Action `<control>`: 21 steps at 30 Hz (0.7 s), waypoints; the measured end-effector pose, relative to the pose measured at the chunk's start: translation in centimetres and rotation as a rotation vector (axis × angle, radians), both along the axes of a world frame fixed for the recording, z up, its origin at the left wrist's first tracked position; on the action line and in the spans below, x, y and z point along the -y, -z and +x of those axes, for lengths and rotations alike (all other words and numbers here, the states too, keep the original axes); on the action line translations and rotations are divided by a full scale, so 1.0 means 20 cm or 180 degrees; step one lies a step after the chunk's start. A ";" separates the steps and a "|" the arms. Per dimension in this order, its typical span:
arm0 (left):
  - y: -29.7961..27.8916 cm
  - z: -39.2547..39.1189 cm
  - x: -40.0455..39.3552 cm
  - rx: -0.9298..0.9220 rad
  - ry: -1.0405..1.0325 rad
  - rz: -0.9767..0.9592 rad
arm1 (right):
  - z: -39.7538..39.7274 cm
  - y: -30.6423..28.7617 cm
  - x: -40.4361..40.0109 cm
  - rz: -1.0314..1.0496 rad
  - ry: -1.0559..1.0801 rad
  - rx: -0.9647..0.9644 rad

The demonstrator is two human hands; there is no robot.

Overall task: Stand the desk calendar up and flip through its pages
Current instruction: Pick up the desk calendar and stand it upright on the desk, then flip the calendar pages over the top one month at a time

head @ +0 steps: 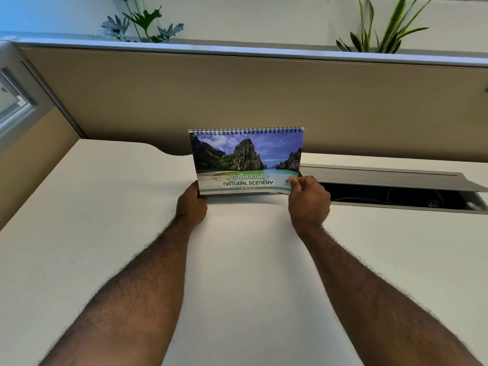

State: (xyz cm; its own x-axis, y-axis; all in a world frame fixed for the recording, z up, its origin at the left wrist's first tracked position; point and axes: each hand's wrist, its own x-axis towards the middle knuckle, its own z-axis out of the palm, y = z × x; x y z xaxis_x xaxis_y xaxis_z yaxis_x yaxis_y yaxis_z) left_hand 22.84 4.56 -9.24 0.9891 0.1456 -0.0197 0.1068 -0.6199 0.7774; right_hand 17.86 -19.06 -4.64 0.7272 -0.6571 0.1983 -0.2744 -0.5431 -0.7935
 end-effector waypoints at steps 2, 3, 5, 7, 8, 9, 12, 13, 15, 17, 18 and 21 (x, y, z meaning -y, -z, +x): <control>0.00 -0.01 0.00 0.0001 0.0010 -0.0005 | -0.02 0.00 0.01 -0.0299 0.0027 0.0040; 0.00 0.00 0.00 -0.0004 0.0019 0.0024 | -0.02 0.00 0.02 -0.0432 0.0028 0.0086; 0.00 0.00 0.00 -0.0015 0.0022 0.0053 | -0.04 0.00 0.02 -0.0604 -0.0033 0.0213; 0.00 0.00 0.00 -0.0046 0.0004 0.0129 | -0.06 -0.01 0.01 -0.0561 -0.0142 0.0317; 0.00 0.00 0.00 -0.0064 -0.0008 0.0148 | -0.06 -0.02 0.01 -0.0401 -0.0213 0.0327; 0.00 0.00 0.00 -0.0048 -0.0014 0.0136 | -0.06 -0.03 0.01 -0.0159 -0.0287 0.0346; -0.01 -0.01 0.00 0.0010 -0.0010 -0.0022 | -0.08 -0.08 0.03 0.0453 -0.0544 0.0491; 0.00 -0.01 0.00 0.0049 -0.0008 -0.0038 | -0.09 -0.10 0.04 0.0540 -0.0649 0.0562; 0.00 -0.02 0.00 0.0116 -0.0020 -0.0009 | -0.11 -0.16 0.05 0.0581 -0.0859 0.0683; 0.02 -0.02 0.00 0.0160 -0.0008 0.0018 | -0.13 -0.22 0.07 0.0769 -0.1037 0.0744; 0.02 -0.01 -0.01 0.0125 -0.0033 -0.0018 | -0.14 -0.26 0.08 0.1035 -0.1172 0.0752; 0.00 -0.01 0.00 0.0019 -0.0225 -0.0192 | -0.15 -0.41 0.11 0.1620 -0.1784 0.0895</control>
State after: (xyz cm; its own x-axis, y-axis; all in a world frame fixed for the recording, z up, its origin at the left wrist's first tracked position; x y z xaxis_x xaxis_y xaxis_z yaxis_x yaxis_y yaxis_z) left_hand 22.57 4.51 -9.27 0.9765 0.2139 -0.0246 0.1438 -0.5629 0.8139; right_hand 14.90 -21.33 3.46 0.9428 -0.2685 0.1974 0.1783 -0.0941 -0.9795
